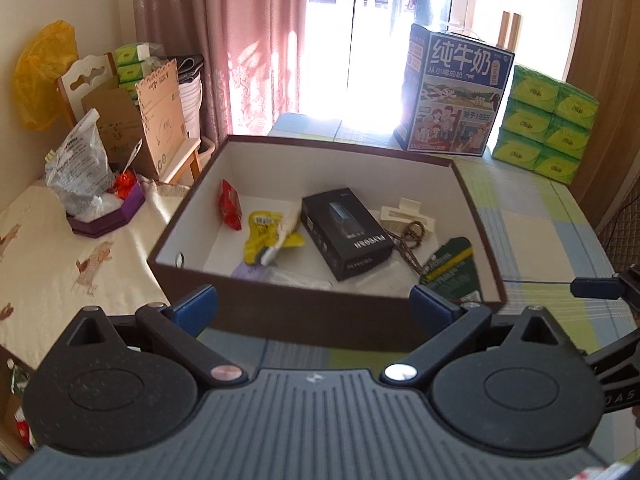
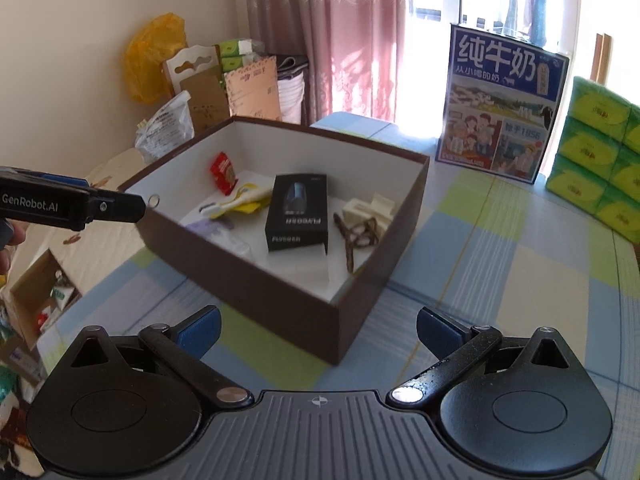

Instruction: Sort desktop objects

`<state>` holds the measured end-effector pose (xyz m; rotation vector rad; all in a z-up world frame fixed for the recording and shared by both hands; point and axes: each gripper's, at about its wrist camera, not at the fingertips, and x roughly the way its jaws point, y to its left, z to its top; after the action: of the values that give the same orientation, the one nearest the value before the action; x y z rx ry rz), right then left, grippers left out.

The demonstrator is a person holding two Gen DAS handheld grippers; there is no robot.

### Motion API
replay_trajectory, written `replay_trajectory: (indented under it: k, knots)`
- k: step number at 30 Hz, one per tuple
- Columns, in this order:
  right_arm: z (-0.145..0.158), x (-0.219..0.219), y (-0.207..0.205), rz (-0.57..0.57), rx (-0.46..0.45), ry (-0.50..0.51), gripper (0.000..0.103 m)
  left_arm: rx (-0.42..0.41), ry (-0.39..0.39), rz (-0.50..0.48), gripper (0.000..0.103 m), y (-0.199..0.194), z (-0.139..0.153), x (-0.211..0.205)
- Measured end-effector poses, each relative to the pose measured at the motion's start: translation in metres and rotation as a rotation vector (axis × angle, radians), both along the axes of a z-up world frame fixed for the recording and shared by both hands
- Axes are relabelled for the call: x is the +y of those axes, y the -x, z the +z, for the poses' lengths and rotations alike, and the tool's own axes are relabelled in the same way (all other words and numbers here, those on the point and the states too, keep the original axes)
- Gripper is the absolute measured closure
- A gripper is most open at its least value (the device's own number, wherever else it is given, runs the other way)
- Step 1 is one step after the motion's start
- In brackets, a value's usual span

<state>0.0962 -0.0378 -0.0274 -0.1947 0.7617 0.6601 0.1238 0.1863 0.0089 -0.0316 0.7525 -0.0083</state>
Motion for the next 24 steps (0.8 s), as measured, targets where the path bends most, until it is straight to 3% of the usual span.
replay_trajectory:
  k: [24]
  knots:
    - [0.003, -0.078, 0.052, -0.008, 0.055, 0.04, 0.002, 0.038, -0.007, 0.025, 0.003, 0.069, 0.003, -0.082]
